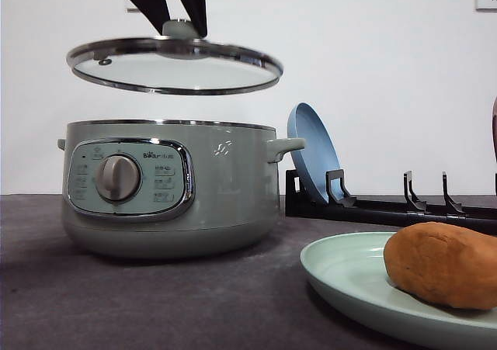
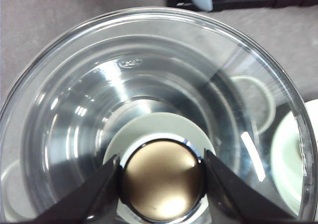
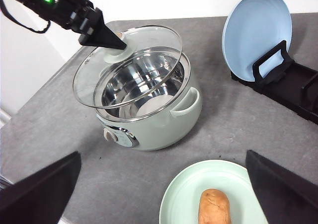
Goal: Transfer potato from steamer to green plate
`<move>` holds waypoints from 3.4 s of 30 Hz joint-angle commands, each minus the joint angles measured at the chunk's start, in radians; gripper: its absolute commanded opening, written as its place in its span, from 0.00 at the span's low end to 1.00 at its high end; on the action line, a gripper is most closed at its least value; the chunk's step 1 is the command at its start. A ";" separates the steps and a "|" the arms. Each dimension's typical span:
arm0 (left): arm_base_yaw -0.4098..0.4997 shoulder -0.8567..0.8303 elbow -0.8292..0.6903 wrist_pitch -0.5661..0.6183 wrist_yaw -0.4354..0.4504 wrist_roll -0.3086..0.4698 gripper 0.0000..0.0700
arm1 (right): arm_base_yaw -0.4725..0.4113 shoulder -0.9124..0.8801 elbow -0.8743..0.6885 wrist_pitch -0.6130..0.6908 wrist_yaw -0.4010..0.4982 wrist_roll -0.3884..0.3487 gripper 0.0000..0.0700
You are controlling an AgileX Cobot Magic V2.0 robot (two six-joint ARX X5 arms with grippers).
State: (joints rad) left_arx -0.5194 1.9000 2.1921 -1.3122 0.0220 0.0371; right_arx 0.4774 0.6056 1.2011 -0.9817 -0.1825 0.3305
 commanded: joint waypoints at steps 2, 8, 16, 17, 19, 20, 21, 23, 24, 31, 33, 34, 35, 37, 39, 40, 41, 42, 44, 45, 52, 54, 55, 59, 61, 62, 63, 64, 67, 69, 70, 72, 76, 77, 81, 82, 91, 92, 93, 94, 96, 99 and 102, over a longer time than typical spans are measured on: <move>-0.003 0.017 0.032 0.027 -0.007 0.016 0.00 | 0.006 0.006 0.016 0.010 0.001 0.003 1.00; 0.015 0.035 0.032 0.026 -0.008 0.019 0.00 | 0.005 0.006 0.016 0.010 0.001 0.002 1.00; 0.029 0.064 0.032 0.026 -0.007 0.019 0.00 | 0.005 0.006 0.016 0.010 0.002 0.002 1.00; 0.029 0.066 0.032 0.026 -0.007 0.019 0.00 | 0.005 0.006 0.016 0.010 0.002 0.002 1.00; 0.029 0.071 0.032 0.027 -0.007 0.019 0.00 | 0.006 0.006 0.016 0.010 0.004 0.002 1.00; 0.029 0.075 0.032 0.027 -0.005 0.019 0.00 | 0.006 0.006 0.016 0.010 0.004 0.002 1.00; 0.029 0.078 0.032 0.027 -0.003 0.019 0.00 | 0.005 0.006 0.016 0.010 0.004 0.002 1.00; 0.029 0.083 0.032 0.027 0.000 0.019 0.00 | 0.005 0.006 0.016 0.010 0.005 0.002 1.00; 0.029 0.087 0.032 0.027 0.001 0.019 0.00 | 0.005 0.006 0.016 0.010 0.005 0.002 1.00; 0.029 0.124 0.032 0.026 0.012 0.018 0.00 | 0.005 0.006 0.016 0.010 0.005 0.002 1.00; 0.028 0.133 0.032 0.025 0.026 0.019 0.00 | 0.005 0.006 0.016 0.010 0.005 0.002 1.00; 0.028 0.138 0.032 0.026 0.027 0.019 0.00 | 0.005 0.006 0.016 0.010 0.005 0.002 1.00; 0.028 0.141 0.032 0.026 0.027 0.019 0.00 | 0.005 0.006 0.016 0.010 0.005 0.002 1.00; 0.028 0.147 0.032 0.026 0.027 0.019 0.00 | 0.005 0.006 0.016 0.010 0.005 0.002 1.00; 0.028 0.150 0.032 0.025 0.027 0.019 0.00 | 0.005 0.006 0.016 0.010 0.005 0.002 1.00; 0.028 0.151 0.032 0.024 0.027 0.018 0.00 | 0.005 0.006 0.016 0.010 0.005 0.002 1.00; 0.028 0.151 0.032 0.019 0.027 0.018 0.00 | 0.005 0.006 0.016 0.010 0.005 0.002 1.00; 0.028 0.152 0.032 0.011 0.027 0.018 0.00 | 0.005 0.006 0.016 0.010 0.006 0.002 1.00; 0.028 0.152 0.032 -0.009 0.027 0.019 0.00 | 0.005 0.006 0.016 0.010 0.008 0.002 1.00; 0.028 0.152 0.032 -0.015 0.027 0.019 0.00 | 0.005 0.006 0.016 0.010 0.008 0.002 1.00; 0.028 0.152 0.032 -0.019 0.027 0.023 0.00 | 0.005 0.006 0.016 0.011 0.008 0.002 1.00; 0.028 0.152 0.032 -0.020 0.027 0.023 0.00 | 0.005 0.006 0.016 0.011 0.008 0.002 1.00; 0.029 0.152 0.032 -0.022 0.027 0.023 0.00 | 0.005 0.006 0.016 0.011 0.008 0.002 1.00; 0.029 0.152 0.032 -0.028 0.027 0.026 0.00 | 0.005 0.006 0.016 0.011 0.008 0.002 1.00; 0.029 0.152 0.032 -0.027 0.027 0.027 0.00 | 0.005 0.006 0.016 0.011 0.008 0.002 1.00; 0.029 0.152 0.032 -0.027 0.027 0.027 0.00 | 0.005 0.006 0.016 0.011 0.008 0.002 1.00; 0.029 0.152 0.032 -0.027 0.027 0.027 0.01 | 0.005 0.006 0.016 0.011 0.008 0.002 1.00; 0.029 0.152 0.032 -0.027 0.027 0.027 0.04 | 0.005 0.006 0.016 0.010 0.008 0.002 1.00; 0.029 0.152 0.032 -0.026 0.026 0.027 0.17 | 0.005 0.006 0.016 0.010 0.008 0.002 1.00; 0.029 0.152 0.032 -0.026 0.026 0.026 0.21 | 0.005 0.006 0.016 0.010 0.008 0.002 1.00; 0.029 0.152 0.032 -0.026 0.026 0.026 0.23 | 0.005 0.006 0.016 0.010 0.008 0.002 1.00; 0.029 0.152 0.032 -0.024 0.026 0.024 0.24 | 0.005 0.006 0.016 0.010 0.008 0.001 1.00; 0.029 0.152 0.032 -0.009 0.027 0.021 0.58 | 0.005 0.006 0.016 0.010 0.008 0.002 1.00; 0.029 0.151 0.032 -0.004 0.027 0.016 0.69 | 0.005 0.006 0.016 0.009 0.008 0.002 1.00; 0.036 0.136 0.035 0.000 0.027 0.002 0.99 | 0.005 0.006 0.016 0.009 0.008 0.001 1.00; 0.037 0.128 0.035 0.000 0.027 0.000 1.00 | 0.006 0.006 0.016 0.009 0.008 0.000 1.00; 0.032 -0.005 0.035 -0.062 0.027 -0.022 1.00 | 0.005 0.006 0.016 0.007 0.007 -0.018 1.00; 0.030 -0.026 0.035 -0.070 0.027 -0.023 1.00 | 0.005 0.006 0.016 0.006 0.007 -0.022 1.00; 0.028 -0.047 0.035 -0.077 0.027 -0.024 1.00 | 0.005 0.006 0.016 0.005 0.007 -0.027 1.00; 0.028 -0.071 0.034 -0.083 0.028 -0.025 1.00 | 0.005 0.006 0.016 0.003 0.007 -0.031 1.00; 0.028 -0.120 0.031 -0.086 0.031 -0.030 1.00 | 0.006 0.006 0.016 0.000 0.008 -0.040 1.00; 0.028 -0.218 -0.009 -0.081 0.031 -0.029 1.00 | 0.005 0.006 0.016 0.000 0.008 -0.058 1.00; 0.028 -0.344 -0.112 -0.050 0.031 -0.024 1.00 | 0.005 0.006 0.016 0.000 0.008 -0.077 1.00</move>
State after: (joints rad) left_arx -0.4847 1.5777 2.0892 -1.3701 0.0509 0.0127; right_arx 0.4774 0.6056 1.2011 -0.9863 -0.1791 0.2776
